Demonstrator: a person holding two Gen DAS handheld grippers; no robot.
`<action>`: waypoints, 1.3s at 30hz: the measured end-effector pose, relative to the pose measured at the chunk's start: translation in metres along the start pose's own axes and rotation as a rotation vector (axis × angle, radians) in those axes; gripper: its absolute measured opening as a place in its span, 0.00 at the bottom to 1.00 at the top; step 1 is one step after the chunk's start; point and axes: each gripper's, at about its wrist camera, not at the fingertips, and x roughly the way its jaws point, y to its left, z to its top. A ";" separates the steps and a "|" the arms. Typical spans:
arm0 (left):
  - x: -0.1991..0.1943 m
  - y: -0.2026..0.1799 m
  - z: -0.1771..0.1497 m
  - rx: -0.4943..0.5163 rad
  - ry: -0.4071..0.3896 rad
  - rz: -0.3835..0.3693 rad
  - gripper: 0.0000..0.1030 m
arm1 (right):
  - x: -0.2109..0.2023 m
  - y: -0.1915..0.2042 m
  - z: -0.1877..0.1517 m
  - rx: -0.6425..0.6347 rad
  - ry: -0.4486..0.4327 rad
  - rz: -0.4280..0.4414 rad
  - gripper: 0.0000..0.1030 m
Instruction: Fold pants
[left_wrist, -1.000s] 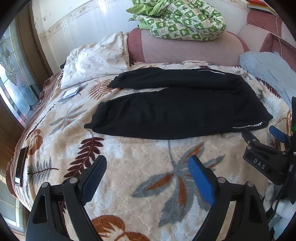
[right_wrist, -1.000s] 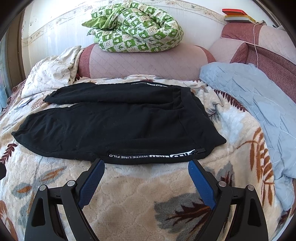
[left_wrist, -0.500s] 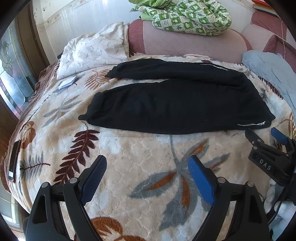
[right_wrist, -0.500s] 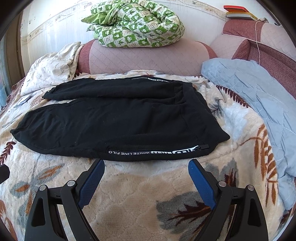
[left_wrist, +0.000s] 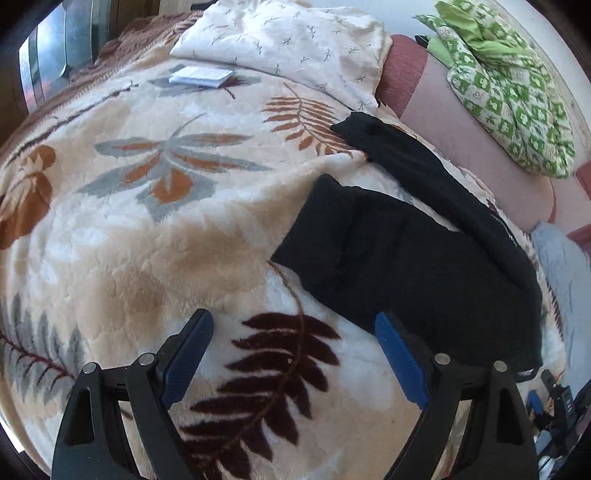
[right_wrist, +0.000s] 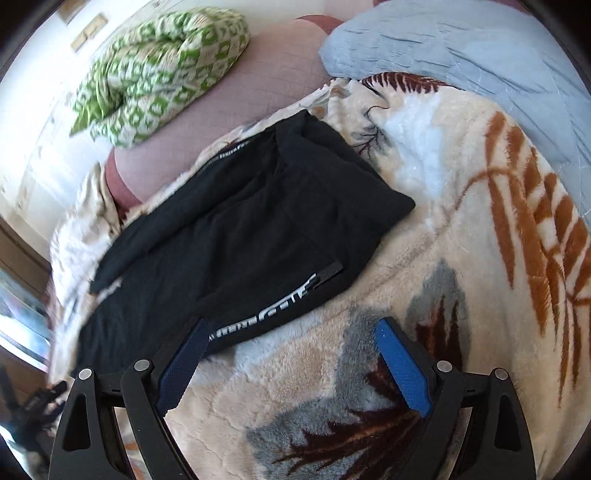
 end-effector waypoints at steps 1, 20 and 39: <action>0.003 0.000 0.004 0.001 -0.003 -0.002 0.87 | -0.001 -0.003 0.003 0.013 -0.004 0.001 0.92; 0.042 -0.021 0.048 0.021 0.026 -0.094 0.13 | 0.039 -0.012 0.056 0.152 0.040 -0.117 0.21; -0.050 -0.007 -0.002 0.022 0.021 -0.106 0.13 | -0.067 -0.035 0.023 0.156 0.004 0.006 0.14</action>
